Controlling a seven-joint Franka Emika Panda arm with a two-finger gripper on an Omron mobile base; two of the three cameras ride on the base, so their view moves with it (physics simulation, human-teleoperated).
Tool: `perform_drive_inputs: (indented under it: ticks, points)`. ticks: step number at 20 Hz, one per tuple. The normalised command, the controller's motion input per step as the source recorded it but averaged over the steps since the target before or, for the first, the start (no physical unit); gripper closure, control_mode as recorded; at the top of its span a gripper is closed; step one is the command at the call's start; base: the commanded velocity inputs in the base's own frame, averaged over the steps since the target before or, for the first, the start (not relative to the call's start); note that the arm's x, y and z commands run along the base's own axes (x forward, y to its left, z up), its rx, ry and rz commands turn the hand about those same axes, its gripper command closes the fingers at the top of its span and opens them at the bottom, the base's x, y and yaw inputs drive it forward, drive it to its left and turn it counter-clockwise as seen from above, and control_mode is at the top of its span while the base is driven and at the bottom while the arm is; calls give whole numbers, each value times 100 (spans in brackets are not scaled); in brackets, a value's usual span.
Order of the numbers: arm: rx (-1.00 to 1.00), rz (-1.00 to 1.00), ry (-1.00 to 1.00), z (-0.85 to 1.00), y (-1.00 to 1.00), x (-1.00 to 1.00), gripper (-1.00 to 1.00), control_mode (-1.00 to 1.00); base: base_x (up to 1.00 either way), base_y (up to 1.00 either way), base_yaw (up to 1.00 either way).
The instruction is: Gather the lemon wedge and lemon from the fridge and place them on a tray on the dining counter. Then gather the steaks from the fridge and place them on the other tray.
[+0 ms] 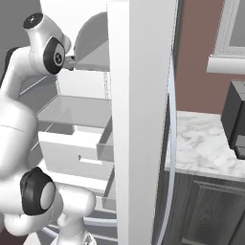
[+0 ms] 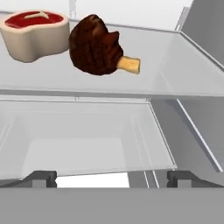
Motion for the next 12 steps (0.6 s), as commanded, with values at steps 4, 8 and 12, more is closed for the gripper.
perform_drive_inputs:
  ticks: [4, 8, 12]
  points:
    - [0, 0, 0, 33, 0, 57, -100, -100, 0, 0, 0]
    - [-6, -1, 0, 28, -4, 37, -100, -100, 0, 0, 0]
    - [-8, -4, 4, 6, -7, 37, -100, -100, 0, 0, 0]
